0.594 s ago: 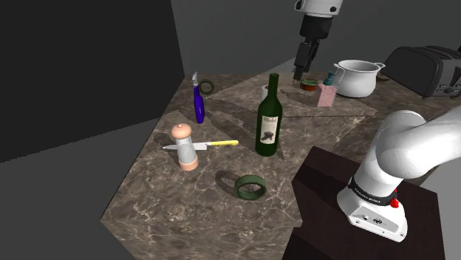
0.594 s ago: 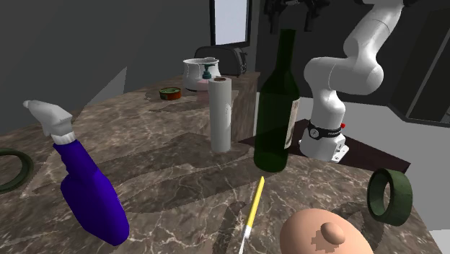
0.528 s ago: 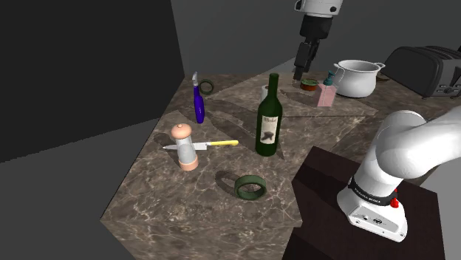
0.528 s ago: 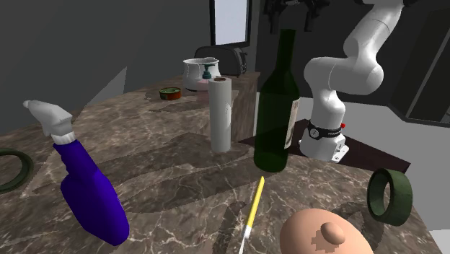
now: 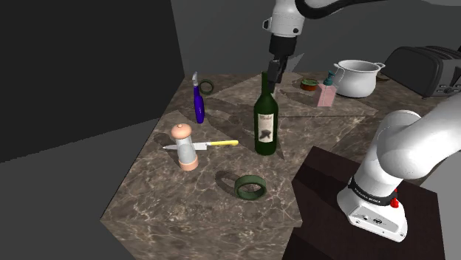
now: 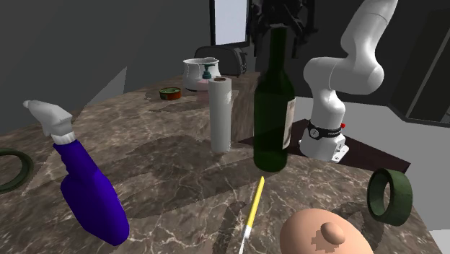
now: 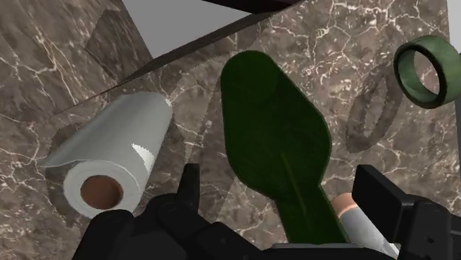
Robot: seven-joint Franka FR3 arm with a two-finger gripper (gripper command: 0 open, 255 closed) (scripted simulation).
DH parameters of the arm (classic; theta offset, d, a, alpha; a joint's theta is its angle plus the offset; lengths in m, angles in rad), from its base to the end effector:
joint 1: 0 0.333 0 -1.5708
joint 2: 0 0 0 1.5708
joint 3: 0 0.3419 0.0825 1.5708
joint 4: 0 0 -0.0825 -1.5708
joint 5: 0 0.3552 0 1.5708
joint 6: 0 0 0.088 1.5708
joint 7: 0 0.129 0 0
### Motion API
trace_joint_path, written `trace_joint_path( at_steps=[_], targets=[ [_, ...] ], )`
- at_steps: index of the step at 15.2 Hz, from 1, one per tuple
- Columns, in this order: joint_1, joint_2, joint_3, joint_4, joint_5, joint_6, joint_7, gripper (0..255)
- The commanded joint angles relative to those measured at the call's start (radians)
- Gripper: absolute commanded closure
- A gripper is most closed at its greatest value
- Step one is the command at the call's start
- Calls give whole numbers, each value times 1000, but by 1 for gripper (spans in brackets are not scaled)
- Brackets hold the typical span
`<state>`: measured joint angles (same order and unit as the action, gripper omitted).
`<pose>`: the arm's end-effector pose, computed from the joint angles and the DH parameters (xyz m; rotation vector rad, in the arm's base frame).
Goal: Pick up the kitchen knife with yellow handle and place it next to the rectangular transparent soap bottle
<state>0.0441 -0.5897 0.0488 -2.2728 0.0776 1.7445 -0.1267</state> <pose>0.3341 0.0438 0.5817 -3.0761 -0.3104 -0.0959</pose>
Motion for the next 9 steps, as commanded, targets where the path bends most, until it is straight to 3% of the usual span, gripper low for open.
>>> trace_joint_path(
  at_steps=[1,9],
  targets=[
    [12,63,13,4,0,48,-13,0],
    [56,340,63,102,-19,205,-50,0]
  ],
)
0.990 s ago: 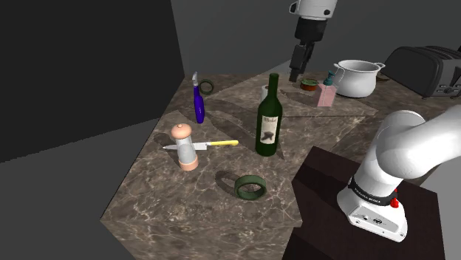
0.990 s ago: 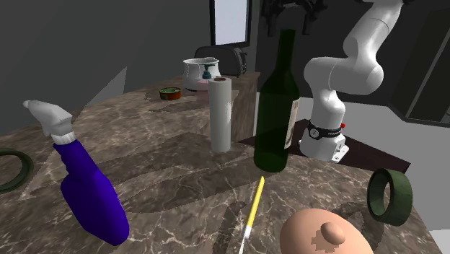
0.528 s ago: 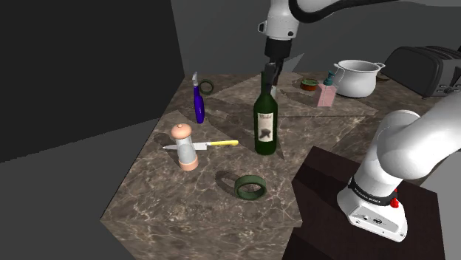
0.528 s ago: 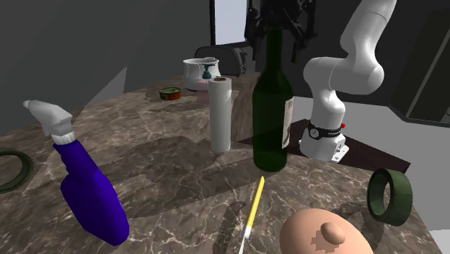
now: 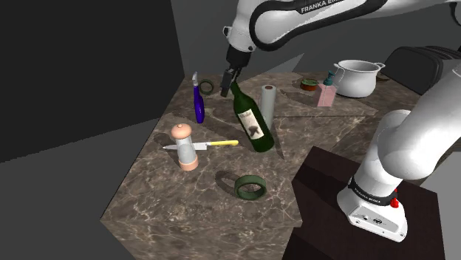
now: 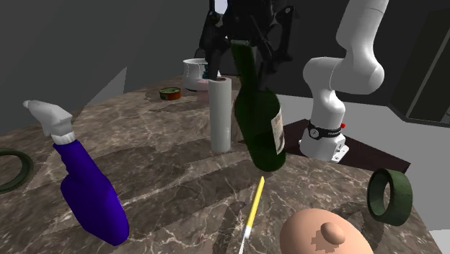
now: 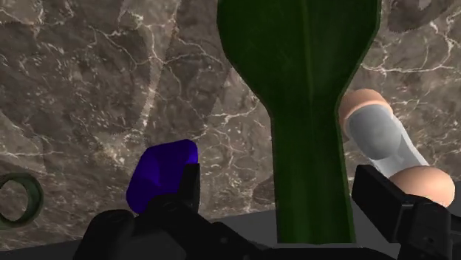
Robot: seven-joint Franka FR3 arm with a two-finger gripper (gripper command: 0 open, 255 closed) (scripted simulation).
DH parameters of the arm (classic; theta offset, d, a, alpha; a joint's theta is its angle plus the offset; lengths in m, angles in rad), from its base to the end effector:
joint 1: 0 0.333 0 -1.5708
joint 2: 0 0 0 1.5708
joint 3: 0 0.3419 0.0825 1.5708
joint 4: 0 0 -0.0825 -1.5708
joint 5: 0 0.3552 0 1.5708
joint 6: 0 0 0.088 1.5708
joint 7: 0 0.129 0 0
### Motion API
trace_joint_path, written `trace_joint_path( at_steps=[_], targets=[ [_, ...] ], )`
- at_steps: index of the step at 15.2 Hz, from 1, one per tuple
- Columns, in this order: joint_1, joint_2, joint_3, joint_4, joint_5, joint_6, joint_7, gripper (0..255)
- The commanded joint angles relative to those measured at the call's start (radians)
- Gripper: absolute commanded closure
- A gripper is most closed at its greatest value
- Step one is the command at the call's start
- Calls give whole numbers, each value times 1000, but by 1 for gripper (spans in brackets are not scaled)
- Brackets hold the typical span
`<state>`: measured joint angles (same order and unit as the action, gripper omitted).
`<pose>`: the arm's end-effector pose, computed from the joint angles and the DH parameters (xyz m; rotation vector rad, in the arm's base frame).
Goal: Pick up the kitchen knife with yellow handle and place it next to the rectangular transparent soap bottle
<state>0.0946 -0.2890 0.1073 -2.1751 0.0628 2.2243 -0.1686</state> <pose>0.4600 0.1022 0.5592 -3.0227 -0.5213 -0.5210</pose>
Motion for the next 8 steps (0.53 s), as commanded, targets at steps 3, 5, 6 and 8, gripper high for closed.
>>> trace_joint_path(
  at_steps=[3,5,6,8],
  targets=[
    [21,146,22,59,-20,-230,-17,0],
    [30,219,35,100,-33,-205,-21,0],
    [35,255,42,123,-40,-194,-23,0],
    [46,328,53,170,-57,-175,-26,0]
  ],
)
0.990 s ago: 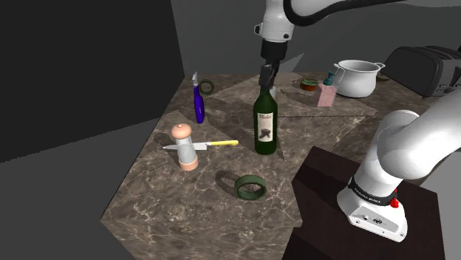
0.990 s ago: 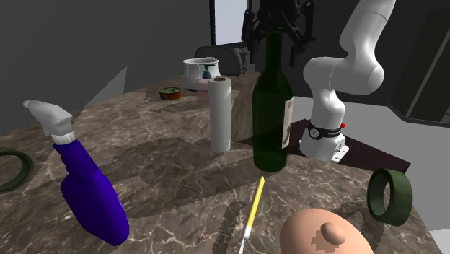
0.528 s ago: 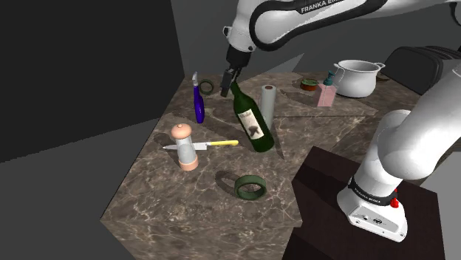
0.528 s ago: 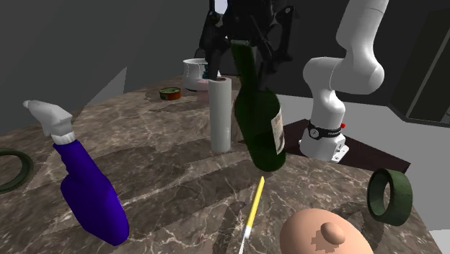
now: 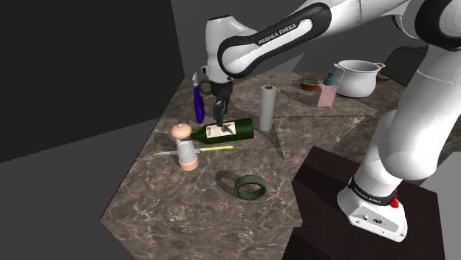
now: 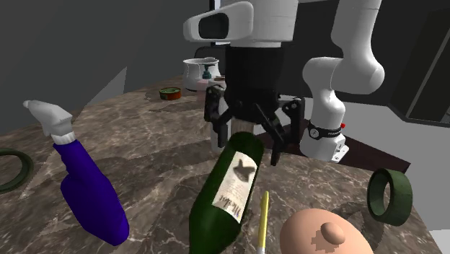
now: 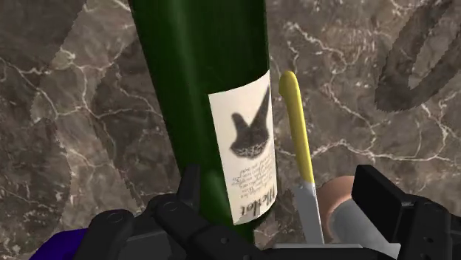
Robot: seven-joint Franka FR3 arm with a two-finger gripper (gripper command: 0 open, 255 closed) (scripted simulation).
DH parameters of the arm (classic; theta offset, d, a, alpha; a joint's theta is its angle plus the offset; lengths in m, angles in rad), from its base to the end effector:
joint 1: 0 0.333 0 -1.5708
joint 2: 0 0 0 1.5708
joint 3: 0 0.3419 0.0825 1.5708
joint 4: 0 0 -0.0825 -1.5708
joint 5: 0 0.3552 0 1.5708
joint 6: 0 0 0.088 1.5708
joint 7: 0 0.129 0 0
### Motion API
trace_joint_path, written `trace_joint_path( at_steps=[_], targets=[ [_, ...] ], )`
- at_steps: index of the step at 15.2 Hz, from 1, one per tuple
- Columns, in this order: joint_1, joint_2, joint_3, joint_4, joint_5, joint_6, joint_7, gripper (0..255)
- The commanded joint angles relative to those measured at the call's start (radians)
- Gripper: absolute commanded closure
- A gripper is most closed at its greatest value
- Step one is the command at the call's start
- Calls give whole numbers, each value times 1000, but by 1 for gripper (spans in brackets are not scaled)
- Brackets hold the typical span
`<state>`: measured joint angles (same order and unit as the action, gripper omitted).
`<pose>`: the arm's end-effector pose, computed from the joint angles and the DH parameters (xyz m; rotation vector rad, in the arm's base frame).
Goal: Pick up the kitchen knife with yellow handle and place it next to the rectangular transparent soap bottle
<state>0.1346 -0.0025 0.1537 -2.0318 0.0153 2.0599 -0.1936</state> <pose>0.5064 0.1514 0.4656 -3.0388 -0.7355 -0.0468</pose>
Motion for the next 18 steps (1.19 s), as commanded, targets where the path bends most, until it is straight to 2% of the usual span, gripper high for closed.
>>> trace_joint_path(
  at_steps=[1,9,18],
  targets=[
    [12,78,12,52,-19,-3,-2,0],
    [72,368,40,286,-100,23,-9,0],
    [75,411,34,243,-111,109,-2,0]
  ],
)
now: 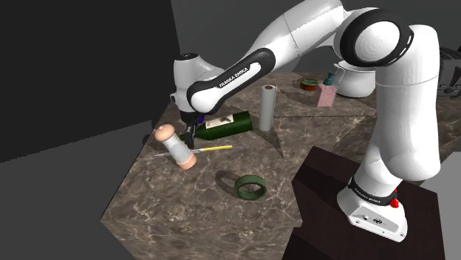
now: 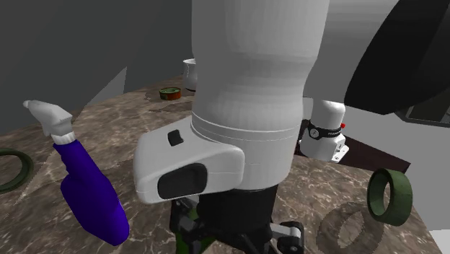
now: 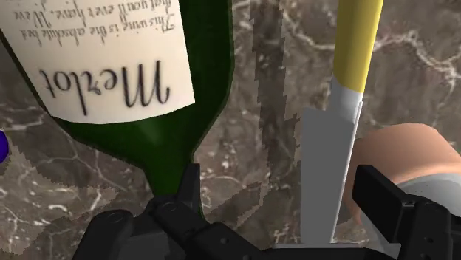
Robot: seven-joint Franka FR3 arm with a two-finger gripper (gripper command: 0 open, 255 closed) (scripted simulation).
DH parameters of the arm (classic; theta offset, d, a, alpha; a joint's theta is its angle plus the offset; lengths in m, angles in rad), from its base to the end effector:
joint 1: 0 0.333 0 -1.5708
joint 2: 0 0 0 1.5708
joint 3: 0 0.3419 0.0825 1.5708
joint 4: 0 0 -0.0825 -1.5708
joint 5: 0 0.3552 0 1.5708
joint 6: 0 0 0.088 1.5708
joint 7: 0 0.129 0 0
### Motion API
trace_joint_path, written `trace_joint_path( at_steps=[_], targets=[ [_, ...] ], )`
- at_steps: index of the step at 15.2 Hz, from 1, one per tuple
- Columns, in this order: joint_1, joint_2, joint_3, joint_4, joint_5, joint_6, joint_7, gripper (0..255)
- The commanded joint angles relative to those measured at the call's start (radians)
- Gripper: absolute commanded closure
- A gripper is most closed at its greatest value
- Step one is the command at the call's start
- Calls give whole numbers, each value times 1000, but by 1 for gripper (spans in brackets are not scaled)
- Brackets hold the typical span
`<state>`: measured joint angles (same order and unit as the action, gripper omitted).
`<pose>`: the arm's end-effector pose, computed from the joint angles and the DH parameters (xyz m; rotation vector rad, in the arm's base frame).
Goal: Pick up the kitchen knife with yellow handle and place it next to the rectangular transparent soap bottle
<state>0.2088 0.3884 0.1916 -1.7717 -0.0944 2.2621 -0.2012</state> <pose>0.6024 0.2375 0.3739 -2.9716 -0.9846 -0.1726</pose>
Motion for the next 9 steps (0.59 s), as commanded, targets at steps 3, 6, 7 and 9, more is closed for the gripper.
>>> trace_joint_path(
  at_steps=[3,6,7,9],
  targets=[
    [3,20,-6,-18,-1,-93,5,0],
    [3,20,-6,-17,-1,-93,5,0],
    [5,15,-5,-19,0,-97,8,255],
    [7,16,-5,-19,0,-96,10,255]
  ],
)
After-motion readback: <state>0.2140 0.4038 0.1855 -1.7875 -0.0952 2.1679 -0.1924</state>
